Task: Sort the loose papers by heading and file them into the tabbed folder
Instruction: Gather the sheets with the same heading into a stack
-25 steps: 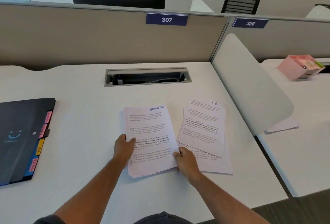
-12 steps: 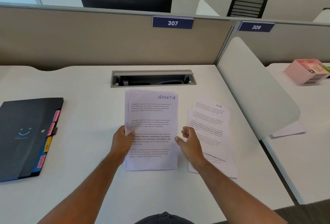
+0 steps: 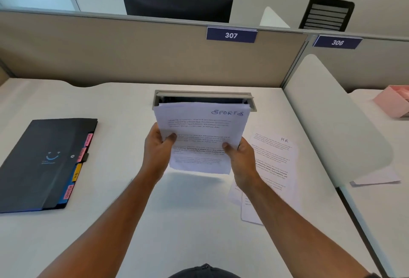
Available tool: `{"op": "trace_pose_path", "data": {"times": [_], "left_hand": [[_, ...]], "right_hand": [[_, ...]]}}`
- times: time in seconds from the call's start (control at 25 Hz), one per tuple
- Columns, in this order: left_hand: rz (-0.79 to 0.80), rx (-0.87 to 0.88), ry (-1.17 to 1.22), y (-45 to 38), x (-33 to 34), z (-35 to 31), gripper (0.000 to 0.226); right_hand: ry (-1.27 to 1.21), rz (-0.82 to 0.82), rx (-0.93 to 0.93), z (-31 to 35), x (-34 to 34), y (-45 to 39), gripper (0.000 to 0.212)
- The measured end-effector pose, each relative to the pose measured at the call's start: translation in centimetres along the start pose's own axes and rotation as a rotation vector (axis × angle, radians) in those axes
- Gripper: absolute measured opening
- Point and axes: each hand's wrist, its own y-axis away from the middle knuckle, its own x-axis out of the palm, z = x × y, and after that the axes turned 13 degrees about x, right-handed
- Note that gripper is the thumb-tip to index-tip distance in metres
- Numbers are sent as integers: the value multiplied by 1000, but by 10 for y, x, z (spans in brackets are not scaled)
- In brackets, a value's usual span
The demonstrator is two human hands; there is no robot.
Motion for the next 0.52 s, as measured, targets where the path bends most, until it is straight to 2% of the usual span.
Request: {"op": "trace_pose_path", "data": {"times": [0.12,0.32,0.52], "left_hand": [[-7,39,-3,2,2,1,34],[83,-100,-74,17,-1,31,44],[101,-128,-98,21,3,40,48]], "right_hand": [[-33,24,-10,-8,2,3,34],[82,50,99,-36,-3,-1,41],[162,134,76,-41,0,0,46]]}}
